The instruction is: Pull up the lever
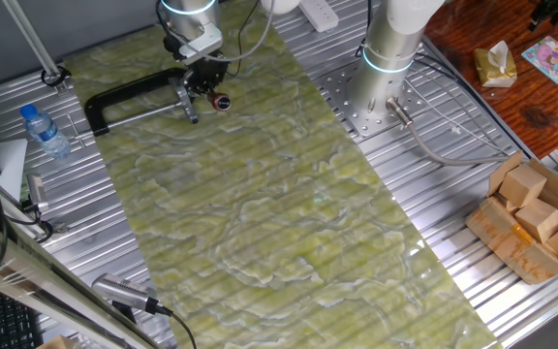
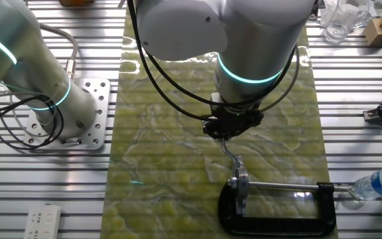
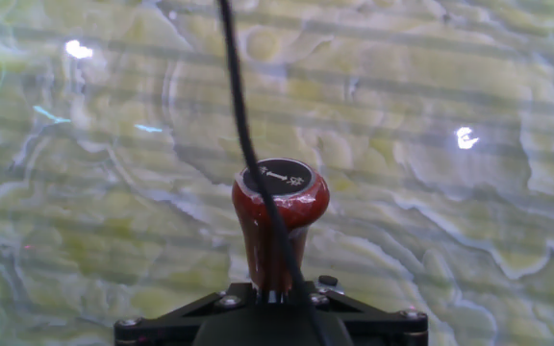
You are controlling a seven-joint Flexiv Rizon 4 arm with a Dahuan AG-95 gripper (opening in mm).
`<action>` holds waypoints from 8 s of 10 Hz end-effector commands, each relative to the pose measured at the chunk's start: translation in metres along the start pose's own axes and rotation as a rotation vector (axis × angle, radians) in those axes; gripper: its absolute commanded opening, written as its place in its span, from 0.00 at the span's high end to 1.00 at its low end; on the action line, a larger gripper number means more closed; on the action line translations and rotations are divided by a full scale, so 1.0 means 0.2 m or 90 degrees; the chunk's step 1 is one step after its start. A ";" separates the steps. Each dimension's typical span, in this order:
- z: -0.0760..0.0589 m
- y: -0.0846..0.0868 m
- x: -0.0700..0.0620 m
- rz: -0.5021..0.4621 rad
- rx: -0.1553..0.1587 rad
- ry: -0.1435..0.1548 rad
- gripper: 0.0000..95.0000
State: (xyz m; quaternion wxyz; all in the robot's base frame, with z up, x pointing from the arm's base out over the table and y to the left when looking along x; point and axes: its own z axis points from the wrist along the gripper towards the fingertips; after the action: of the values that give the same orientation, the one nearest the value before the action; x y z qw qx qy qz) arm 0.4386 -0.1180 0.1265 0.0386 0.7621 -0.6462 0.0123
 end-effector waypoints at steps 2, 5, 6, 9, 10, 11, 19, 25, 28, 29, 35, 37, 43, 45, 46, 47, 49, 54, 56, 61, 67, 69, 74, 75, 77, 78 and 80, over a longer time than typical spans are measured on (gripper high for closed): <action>-0.14 0.01 0.01 0.002 0.007 -0.008 1.00; -0.15 0.02 0.02 0.009 0.019 -0.016 1.00; -0.15 0.02 0.02 0.009 0.023 -0.016 1.00; -0.16 0.03 0.03 0.012 0.027 -0.021 1.00; -0.16 0.02 0.03 0.013 0.029 -0.020 1.00; -0.16 0.02 0.03 0.013 0.028 -0.015 1.00; -0.16 0.02 0.03 0.023 0.015 -0.009 1.00; -0.16 0.02 0.03 0.059 0.022 0.019 1.00; -0.16 0.02 0.03 0.051 0.020 0.020 1.00; -0.16 0.02 0.03 0.048 0.020 0.021 1.00; -0.16 0.02 0.03 0.026 0.020 0.017 1.00; -0.13 0.02 0.05 0.023 0.025 0.003 1.00; -0.18 0.05 0.11 0.000 0.026 -0.010 1.00; -0.21 0.06 0.14 -0.003 0.027 -0.019 1.00; -0.22 0.06 0.14 -0.004 0.027 -0.019 1.00; -0.23 0.07 0.15 -0.002 0.031 -0.024 1.00; -0.24 0.08 0.16 0.000 0.035 -0.029 1.00; -0.28 0.09 0.18 0.023 0.020 -0.025 1.00; -0.34 0.07 0.16 0.031 0.001 -0.013 1.00; -0.49 0.09 0.05 0.101 -0.039 0.000 1.00; -0.60 0.00 -0.19 0.190 -0.064 -0.001 1.00; -0.58 -0.04 -0.26 0.203 -0.059 -0.001 1.00; -0.37 -0.08 -0.33 0.204 -0.023 0.016 1.00; -0.33 -0.10 -0.32 0.198 -0.020 0.014 1.00; -0.29 -0.11 -0.30 0.189 -0.017 0.016 1.00; -0.29 -0.10 -0.30 0.188 -0.017 0.017 1.00; -0.28 -0.08 -0.28 0.173 -0.017 0.022 1.00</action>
State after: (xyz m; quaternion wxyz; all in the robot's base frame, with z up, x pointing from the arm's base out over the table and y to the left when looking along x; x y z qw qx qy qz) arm 0.4451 -0.0572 0.1783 0.0568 0.6677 -0.7420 0.0228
